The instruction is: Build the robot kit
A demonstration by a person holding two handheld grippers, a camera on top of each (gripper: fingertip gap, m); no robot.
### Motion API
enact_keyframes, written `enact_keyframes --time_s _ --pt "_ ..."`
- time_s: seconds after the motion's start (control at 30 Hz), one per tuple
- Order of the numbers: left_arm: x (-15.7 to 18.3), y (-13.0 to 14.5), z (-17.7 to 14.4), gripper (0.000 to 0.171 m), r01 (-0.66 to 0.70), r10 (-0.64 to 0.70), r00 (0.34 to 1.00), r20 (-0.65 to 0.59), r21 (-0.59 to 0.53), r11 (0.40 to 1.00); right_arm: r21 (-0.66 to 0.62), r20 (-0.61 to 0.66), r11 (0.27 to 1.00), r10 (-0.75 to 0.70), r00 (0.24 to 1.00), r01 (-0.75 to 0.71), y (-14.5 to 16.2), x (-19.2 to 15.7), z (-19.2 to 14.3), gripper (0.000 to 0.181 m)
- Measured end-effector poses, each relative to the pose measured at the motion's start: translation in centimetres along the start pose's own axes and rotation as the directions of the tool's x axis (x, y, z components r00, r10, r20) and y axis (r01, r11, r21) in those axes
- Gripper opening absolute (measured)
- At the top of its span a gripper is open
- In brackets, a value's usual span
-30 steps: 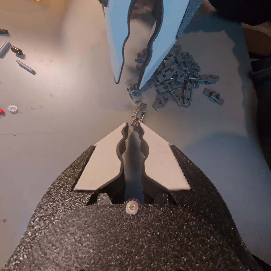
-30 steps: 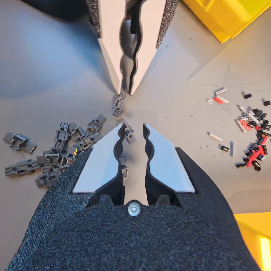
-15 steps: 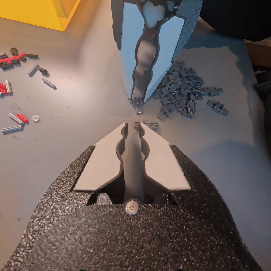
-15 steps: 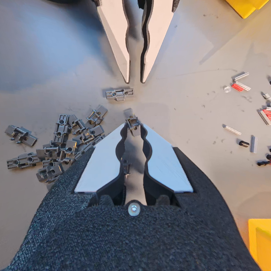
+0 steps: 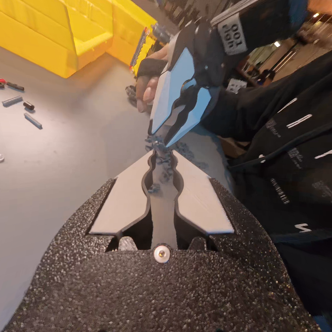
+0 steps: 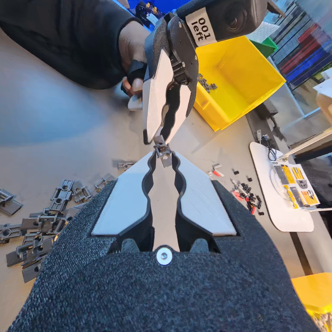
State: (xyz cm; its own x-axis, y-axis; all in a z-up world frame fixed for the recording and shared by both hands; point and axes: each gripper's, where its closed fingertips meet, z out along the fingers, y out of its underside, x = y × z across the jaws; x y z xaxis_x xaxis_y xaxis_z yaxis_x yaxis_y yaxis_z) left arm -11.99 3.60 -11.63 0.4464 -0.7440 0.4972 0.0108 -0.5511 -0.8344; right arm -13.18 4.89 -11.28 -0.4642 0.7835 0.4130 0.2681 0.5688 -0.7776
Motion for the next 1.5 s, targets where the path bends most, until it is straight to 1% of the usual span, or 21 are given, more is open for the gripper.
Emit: enact_keyframes --time_s 0.07,0.13,0.17,0.23,0.3,0.4,0.43,0.5,0.57,0.63,0.7,0.8,0.83,0.9,1.0,1.03,1.1,1.2,1.33,1.43,1.5 --pt "0.2 -0.3 -0.3 0.014 0.027 -0.026 0.999 -0.027 0.02 0.999 0.017 -0.007 1.0 -0.016 1.0 0.016 -0.4 0.0 -0.2 0.017" --pt "0.2 -0.2 -0.3 0.006 0.018 -0.017 0.999 -0.027 0.017 1.0 0.035 -0.014 0.999 -0.041 0.999 0.041 -0.9 -0.1 -0.4 0.017" --pt "0.3 -0.3 -0.3 0.006 0.0 0.001 1.0 -0.021 0.019 1.0 0.037 -0.023 0.998 -0.056 0.998 0.057 -1.2 -0.1 -0.5 0.017" --pt "0.4 -0.5 -0.3 0.005 -0.067 0.066 0.998 0.01 0.014 0.998 0.042 -0.027 0.997 -0.07 0.997 0.071 -1.5 -0.1 -0.8 0.017" --pt "0.0 -0.6 -0.5 0.0 -0.185 0.185 0.978 0.091 -0.008 0.983 0.076 -0.003 0.997 -0.03 1.0 0.03 -1.9 -0.3 -1.3 0.013" --pt "-0.3 -1.0 -0.7 0.0 -0.412 0.419 0.883 0.21 -0.078 0.908 0.136 0.084 0.978 0.146 0.986 -0.157 -2.5 -0.6 -1.9 0.025" --pt "-0.3 -1.2 -0.7 0.0 -0.465 0.473 0.846 0.245 -0.094 0.88 0.139 0.065 0.972 0.184 0.981 -0.192 -2.2 -0.2 -1.9 0.025" --pt "-0.4 -1.5 -0.7 0.0 -0.548 0.563 0.77 0.299 -0.141 0.824 0.139 0.027 0.969 0.205 0.978 -0.207 -1.7 0.2 -1.9 0.025" --pt "-0.9 -1.3 -0.6 0.0 -0.622 0.661 0.667 0.344 -0.231 0.748 0.136 -0.002 0.969 0.209 0.978 -0.206 -1.3 0.2 -1.7 0.025" --pt "-1.1 -1.1 -0.3 0.0 -0.664 0.728 0.585 0.358 -0.303 0.683 0.134 -0.04 0.974 0.192 0.981 -0.185 -1.0 0.4 -1.3 0.02" --pt "-1.1 -1.0 0.0 0.001 -0.687 0.766 0.528 0.367 -0.347 0.639 0.129 -0.058 0.982 0.148 0.987 -0.139 -0.9 0.2 -1.0 0.01" --pt "-1.4 -0.9 0.0 0.001 -0.705 0.807 0.461 0.369 -0.399 0.586 0.095 -0.093 0.994 0.06 0.994 -0.051 -0.5 0.1 -0.8 0.009" --pt "-1.4 -0.9 0.0 0.001 -0.714 0.824 0.429 0.369 -0.42 0.56 0.088 -0.104 0.996 0.031 0.994 -0.022 -0.4 0.2 -0.9 0.008" --pt "-1.9 -0.9 -0.1 0.001 -0.716 0.869 0.335 0.364 -0.501 0.486 0.032 -0.14 0.999 0.003 0.99 0.002 0.5 0.6 -0.7 0.009" --pt "-3.0 -0.8 -0.5 0.001 -0.675 0.921 0.178 0.347 -0.638 0.37 -0.053 -0.115 0.993 0.095 0.989 -0.102 2.3 0.6 -0.1 0.035" --pt "-3.4 -0.6 -0.6 0.001 -0.65 0.931 0.145 0.335 -0.677 0.345 -0.053 -0.097 0.988 0.141 0.985 -0.147 2.3 0.4 0.0 0.041" --pt "-3.9 -0.4 -0.6 0.001 -0.62 0.947 0.087 0.308 -0.728 0.294 -0.049 -0.091 0.961 0.267 0.959 -0.272 2.1 0.6 0.2 0.044" --pt "-4.2 -0.4 -0.3 0.001 -0.587 0.957 0.028 0.289 -0.77 0.25 -0.06 -0.093 0.86 0.501 0.86 -0.508 2.9 0.7 0.8 0.045" --pt "-4.1 -0.4 0.2 0.001 -0.569 0.963 -0.027 0.269 -0.796 0.207 -0.026 -0.042 0.733 0.678 0.734 -0.679 3.1 0.6 1.2 0.044" --pt "-3.8 -0.7 0.2 0.001 -0.581 0.963 -0.054 0.263 -0.793 0.184 0.021 -0.026 0.726 0.688 0.725 -0.688 3.2 1.3 0.9 0.029" --pt "-3.4 -0.6 0.3 0.001 -0.607 0.965 -0.056 0.255 -0.776 0.17 0.039 0.011 0.762 0.647 0.762 -0.647 2.9 1.2 0.7 0.029"
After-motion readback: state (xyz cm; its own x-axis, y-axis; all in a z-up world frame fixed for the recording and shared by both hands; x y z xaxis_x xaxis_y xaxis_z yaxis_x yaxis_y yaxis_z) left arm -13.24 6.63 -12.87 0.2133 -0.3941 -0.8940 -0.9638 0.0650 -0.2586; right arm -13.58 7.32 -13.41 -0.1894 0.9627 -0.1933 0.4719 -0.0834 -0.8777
